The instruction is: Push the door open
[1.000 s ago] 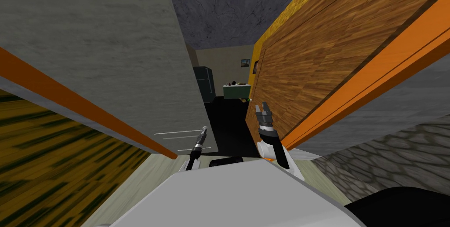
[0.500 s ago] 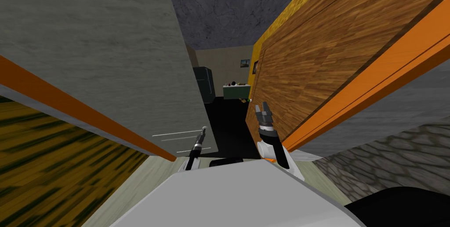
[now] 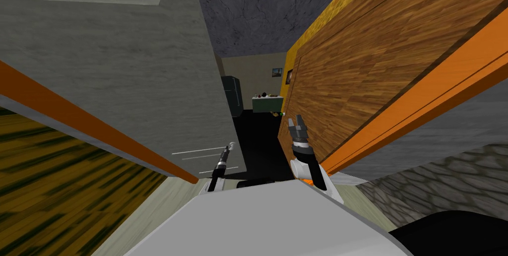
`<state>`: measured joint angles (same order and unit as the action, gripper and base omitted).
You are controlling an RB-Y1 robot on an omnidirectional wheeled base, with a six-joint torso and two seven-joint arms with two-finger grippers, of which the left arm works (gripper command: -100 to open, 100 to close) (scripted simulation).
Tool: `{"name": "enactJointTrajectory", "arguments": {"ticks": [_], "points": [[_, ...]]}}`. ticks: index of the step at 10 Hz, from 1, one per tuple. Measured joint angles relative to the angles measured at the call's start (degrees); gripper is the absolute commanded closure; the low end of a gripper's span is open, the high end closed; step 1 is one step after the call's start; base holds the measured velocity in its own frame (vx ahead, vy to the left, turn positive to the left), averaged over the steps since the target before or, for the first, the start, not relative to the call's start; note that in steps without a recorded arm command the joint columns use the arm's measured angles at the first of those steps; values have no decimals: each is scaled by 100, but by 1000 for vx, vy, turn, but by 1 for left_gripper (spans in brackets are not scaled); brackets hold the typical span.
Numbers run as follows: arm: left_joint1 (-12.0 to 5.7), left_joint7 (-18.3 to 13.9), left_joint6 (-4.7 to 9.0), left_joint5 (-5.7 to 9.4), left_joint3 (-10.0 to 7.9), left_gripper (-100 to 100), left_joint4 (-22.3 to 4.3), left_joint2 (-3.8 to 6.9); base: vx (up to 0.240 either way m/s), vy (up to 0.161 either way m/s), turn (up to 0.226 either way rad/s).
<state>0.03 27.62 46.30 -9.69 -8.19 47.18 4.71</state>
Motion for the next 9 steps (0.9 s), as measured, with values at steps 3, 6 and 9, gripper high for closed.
{"name": "enactJointTrajectory", "arguments": {"ticks": [3,6,9], "points": [[120,270,94,-134,-75,-100,30,128,-33,-71,23],[357,685,156,-331,-160,-100,205,266,-35,-79,21],[435,1147,395,-476,-267,-100,34,385,-31,-56,22]]}}
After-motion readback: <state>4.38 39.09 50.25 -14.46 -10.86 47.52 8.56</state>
